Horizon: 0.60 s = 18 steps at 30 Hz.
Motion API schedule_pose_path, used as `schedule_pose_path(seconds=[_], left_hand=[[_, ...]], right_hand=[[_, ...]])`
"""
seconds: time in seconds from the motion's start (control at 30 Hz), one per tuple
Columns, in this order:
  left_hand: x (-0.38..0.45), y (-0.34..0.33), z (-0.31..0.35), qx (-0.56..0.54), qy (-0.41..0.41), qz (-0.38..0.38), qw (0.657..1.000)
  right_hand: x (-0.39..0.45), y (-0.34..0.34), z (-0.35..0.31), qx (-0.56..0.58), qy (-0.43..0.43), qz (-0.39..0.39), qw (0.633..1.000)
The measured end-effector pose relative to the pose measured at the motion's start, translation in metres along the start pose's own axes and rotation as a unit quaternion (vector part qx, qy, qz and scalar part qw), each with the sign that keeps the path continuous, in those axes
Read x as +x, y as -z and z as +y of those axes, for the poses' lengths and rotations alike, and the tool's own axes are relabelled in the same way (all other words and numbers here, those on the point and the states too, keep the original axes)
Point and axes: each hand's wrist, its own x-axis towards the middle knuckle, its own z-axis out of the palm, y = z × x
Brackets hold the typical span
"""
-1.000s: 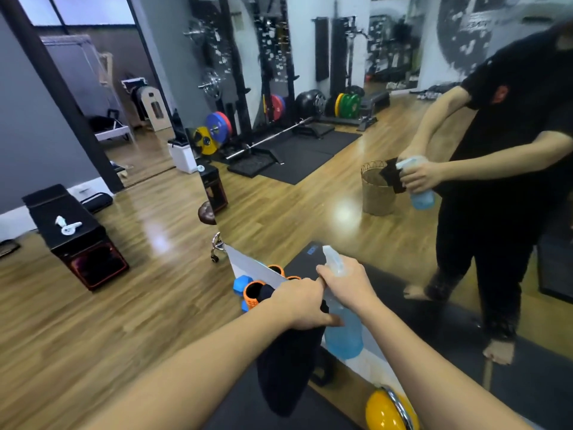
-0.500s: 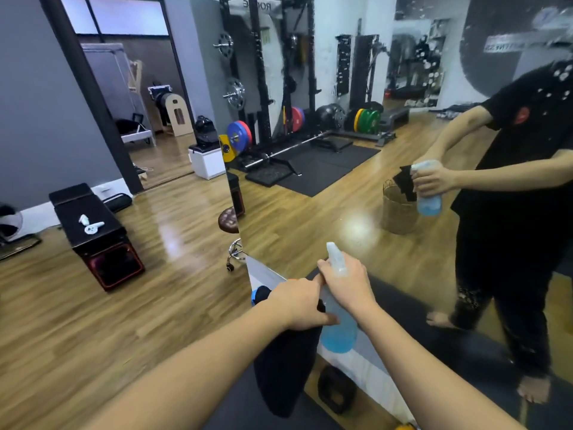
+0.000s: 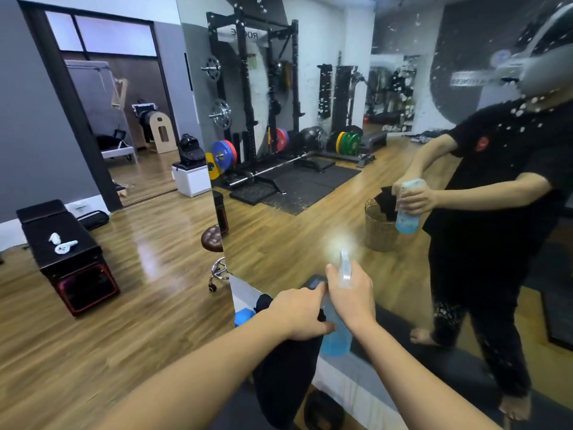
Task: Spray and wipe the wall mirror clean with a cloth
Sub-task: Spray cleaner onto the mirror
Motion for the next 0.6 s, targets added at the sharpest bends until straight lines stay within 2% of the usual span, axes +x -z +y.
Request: schedule_pose_path(seconds=[0.1, 0.3, 0.6], left_hand=[[0.007, -0.001, 0.017, 0.011, -0.022, 0.009, 1.0], [0.016, 0.001, 0.048, 0.013, -0.048, 0.021, 0.999], [0.033, 0.008, 0.097, -0.028, -0.074, 0.049, 0.996]], right_hand=[[0.001, 0.016, 0.009, 0.015, 0.006, 0.021, 1.0], [0.008, 0.048, 0.027, -0.007, 0.024, -0.001, 1.0], [0.011, 0.098, 0.034, 0.019, 0.052, 0.038, 0.998]])
